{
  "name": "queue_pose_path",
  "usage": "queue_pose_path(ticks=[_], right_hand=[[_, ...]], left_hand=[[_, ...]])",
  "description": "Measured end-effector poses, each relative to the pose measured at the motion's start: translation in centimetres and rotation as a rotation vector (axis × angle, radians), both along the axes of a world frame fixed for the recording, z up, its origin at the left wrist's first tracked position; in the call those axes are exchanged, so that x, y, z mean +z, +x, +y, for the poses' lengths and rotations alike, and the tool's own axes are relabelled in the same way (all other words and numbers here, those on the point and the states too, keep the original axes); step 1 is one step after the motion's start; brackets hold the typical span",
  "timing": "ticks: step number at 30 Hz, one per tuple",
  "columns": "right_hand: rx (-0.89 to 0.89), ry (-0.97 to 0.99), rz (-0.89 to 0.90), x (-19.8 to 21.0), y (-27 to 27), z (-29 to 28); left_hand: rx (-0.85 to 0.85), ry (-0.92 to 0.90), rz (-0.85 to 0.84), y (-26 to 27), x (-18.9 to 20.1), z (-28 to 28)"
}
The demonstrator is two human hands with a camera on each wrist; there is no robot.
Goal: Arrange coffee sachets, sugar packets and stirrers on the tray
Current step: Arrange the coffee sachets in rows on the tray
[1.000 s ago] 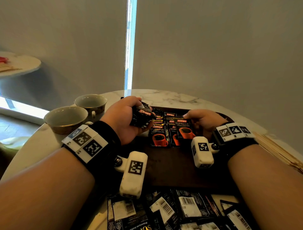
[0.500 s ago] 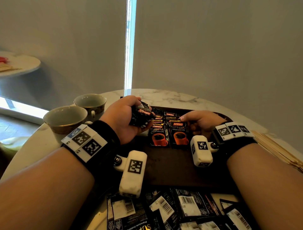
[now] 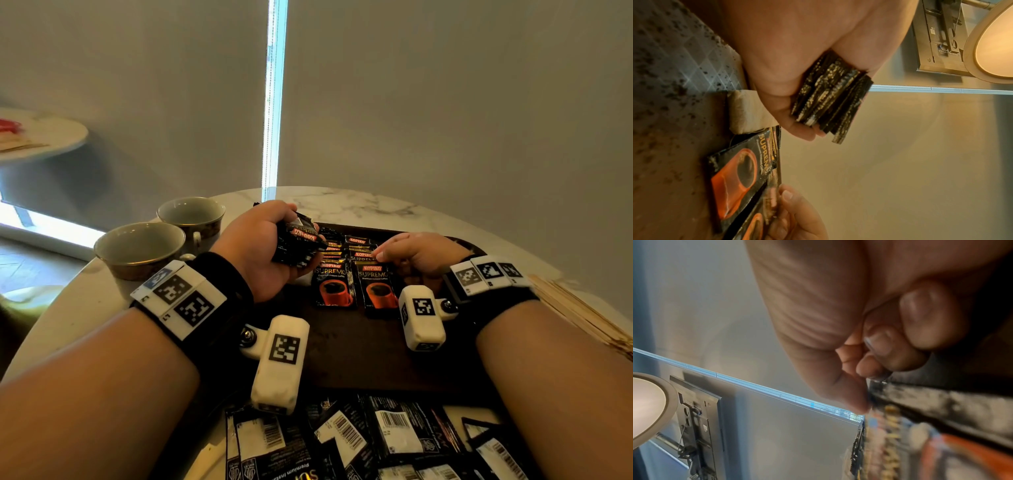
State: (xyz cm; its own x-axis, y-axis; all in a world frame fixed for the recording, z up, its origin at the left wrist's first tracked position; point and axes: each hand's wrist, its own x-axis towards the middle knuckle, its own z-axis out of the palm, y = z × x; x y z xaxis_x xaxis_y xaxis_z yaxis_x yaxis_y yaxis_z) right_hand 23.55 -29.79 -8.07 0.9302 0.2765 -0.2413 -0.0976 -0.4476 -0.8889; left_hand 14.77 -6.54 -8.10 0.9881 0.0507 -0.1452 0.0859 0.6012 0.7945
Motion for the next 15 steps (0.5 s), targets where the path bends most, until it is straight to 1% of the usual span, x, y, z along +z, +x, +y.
queue_pose_path(ticks=[5,8,11,13,15], right_hand=[[-0.032,0.099,0.069,-0.4,0.6,0.0],[-0.071,0.180,0.060,-0.1,0.8,0.3],[-0.148,0.277,0.002,1.9,0.4,0.5],[-0.166,0.337,-0.015,3.7,-0.3,0.6],[-0.157,0.333,-0.026,5.3,-1.2,0.5]], left_hand=[[-0.001,0.002,-0.003,0.0,0.0,0.1],[-0.009,0.000,0.000,0.1,-0.1,0.0],[0.000,-0.002,0.006,0.2,0.0,0.2],[0.000,-0.011,0.004,0.4,0.0,0.2],[-0.003,-0.027,0.016,0.3,0.0,0.2]])
